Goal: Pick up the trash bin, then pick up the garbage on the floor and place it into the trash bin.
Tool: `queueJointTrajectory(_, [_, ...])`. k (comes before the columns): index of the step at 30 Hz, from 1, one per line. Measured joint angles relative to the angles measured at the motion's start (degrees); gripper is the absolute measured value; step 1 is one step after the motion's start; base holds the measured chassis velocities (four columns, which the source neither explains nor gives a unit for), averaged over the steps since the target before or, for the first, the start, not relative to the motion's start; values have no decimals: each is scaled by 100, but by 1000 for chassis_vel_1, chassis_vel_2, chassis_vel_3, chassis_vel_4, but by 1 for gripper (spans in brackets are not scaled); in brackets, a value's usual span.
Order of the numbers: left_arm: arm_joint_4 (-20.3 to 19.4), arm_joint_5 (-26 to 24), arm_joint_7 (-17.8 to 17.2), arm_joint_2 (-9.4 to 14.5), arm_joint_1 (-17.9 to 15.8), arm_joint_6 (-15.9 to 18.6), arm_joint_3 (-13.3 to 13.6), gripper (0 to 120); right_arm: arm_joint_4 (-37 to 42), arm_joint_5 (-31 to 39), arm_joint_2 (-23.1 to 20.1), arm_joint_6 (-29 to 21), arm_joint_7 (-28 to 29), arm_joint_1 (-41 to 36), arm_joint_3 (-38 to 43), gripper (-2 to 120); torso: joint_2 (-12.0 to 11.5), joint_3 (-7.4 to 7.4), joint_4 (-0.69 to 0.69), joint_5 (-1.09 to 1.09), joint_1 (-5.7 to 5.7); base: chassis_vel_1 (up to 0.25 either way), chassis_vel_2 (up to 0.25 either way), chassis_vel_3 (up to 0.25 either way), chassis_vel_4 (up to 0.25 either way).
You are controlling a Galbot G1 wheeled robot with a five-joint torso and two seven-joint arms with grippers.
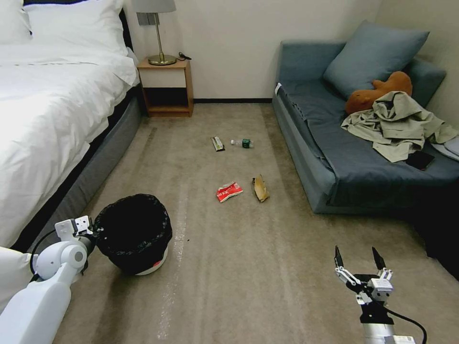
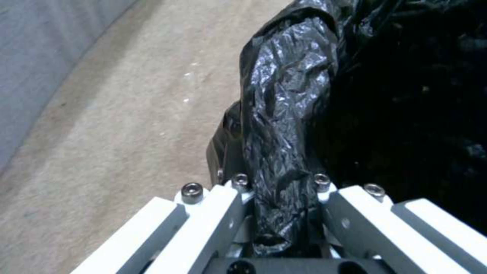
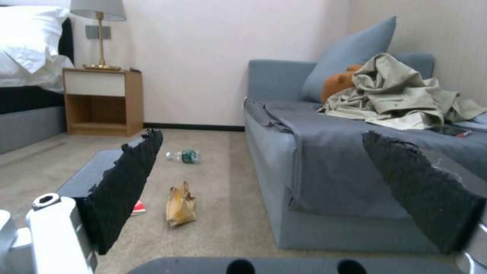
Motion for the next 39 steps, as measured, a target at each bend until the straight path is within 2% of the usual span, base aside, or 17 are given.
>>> queueJointTrajectory(3, [-296, 25, 140, -114, 142, -99, -101, 3, 15, -11, 0, -8, 5, 19, -11, 100, -1, 1, -1, -2, 0, 0, 0, 0, 0])
queueJointTrajectory(6, [-413, 35, 176, -159, 193, -137, -131, 3, 22, -15, 0, -14, 6, 22, -16, 100, -1, 1, -2, -2, 0, 0, 0, 0, 0])
queueJointTrajectory(8, [-740, 115, 330, -260, 319, -219, -232, 3, 43, -25, 0, -25, 9, 31, -29, 100, -1, 0, -1, 3, 0, 0, 0, 0, 0])
queueJointTrajectory(9, [-740, 115, 330, -260, 319, -219, -232, 3, 43, -25, 0, -25, 9, 31, -29, 100, -1, 0, -1, 3, 0, 0, 0, 0, 0])
queueJointTrajectory(11, [-1008, 189, 465, -327, 435, -231, -342, 3, 73, -41, 0, -37, 12, 30, -37, 100, -1, 0, 1, 5, 0, 0, 0, 0, 0])
queueJointTrajectory(17, [-1341, 232, 621, -366, 611, -266, -482, 3, 113, -54, 0, -51, 33, 25, -48, 100, -1, 0, 2, 5, 0, 0, 0, 0, 0])
queueJointTrajectory(22, [-1579, 258, 712, -400, 747, -267, -497, 3, 140, -68, 0, -61, 64, 28, -58, 100, -1, 0, 1, 6, 0, 0, 0, 0, 0])
queueJointTrajectory(30, [-1836, 506, 772, -636, 961, -260, -415, 3, 302, -131, 0, -219, 89, 104, -111, 100, 0, 0, 2, 6, 0, 0, 0, 0, 0])
queueJointTrajectory(32, [-1934, 717, 934, -788, 1032, -291, -330, 3, 476, -133, -10, -350, 88, 101, -87, 100, 0, 0, 3, 6, 0, 0, 0, 0, 0])
queueJointTrajectory(34, [-1957, 769, 986, -817, 1045, -318, -314, 3, 521, -122, -23, -388, 90, 88, -73, 100, 0, 0, 2, 6, 0, 0, 0, 0, 0])
queueJointTrajectory(39, [-2182, 979, 1168, -1002, 1302, -432, -407, 3, 818, -45, -185, -749, 28, -65, -131, 100, 0, 0, 3, 6, 0, 0, 0, 0, 0])
